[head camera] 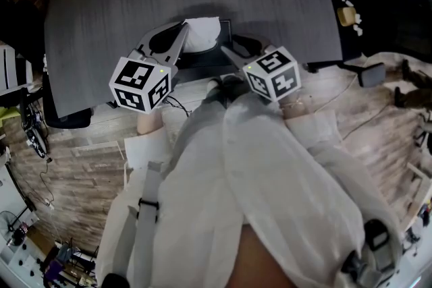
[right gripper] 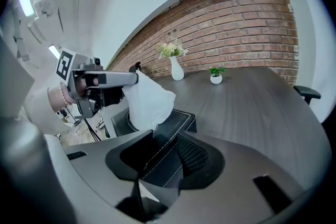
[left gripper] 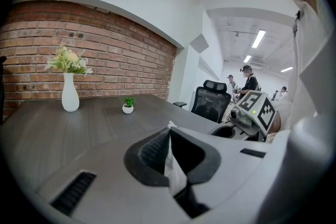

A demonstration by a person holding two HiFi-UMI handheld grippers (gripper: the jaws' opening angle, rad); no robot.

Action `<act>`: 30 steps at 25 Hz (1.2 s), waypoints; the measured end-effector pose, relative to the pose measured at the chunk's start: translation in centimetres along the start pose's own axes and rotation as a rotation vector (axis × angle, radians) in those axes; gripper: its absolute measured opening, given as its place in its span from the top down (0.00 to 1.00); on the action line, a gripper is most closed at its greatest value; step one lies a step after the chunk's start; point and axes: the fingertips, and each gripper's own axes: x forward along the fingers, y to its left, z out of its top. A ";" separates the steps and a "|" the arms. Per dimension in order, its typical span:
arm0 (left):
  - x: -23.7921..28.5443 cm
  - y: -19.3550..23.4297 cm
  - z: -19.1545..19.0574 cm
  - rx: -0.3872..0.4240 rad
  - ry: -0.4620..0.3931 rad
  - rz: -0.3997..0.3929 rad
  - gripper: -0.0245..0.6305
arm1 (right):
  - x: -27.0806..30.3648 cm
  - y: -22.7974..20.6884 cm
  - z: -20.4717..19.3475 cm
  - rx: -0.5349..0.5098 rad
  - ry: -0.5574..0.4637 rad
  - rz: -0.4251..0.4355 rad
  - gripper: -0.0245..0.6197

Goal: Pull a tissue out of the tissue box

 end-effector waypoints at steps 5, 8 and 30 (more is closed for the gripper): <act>0.0 -0.1 0.4 0.015 -0.003 -0.001 0.96 | 0.0 0.0 0.0 -0.003 0.001 -0.001 0.74; -0.2 0.0 0.3 0.009 -0.008 0.002 0.96 | 0.1 0.1 0.0 -0.005 0.004 -0.001 0.74; -1.8 2.3 4.0 -0.061 -0.152 0.037 0.96 | 0.0 0.1 -0.2 -0.018 0.018 0.010 0.74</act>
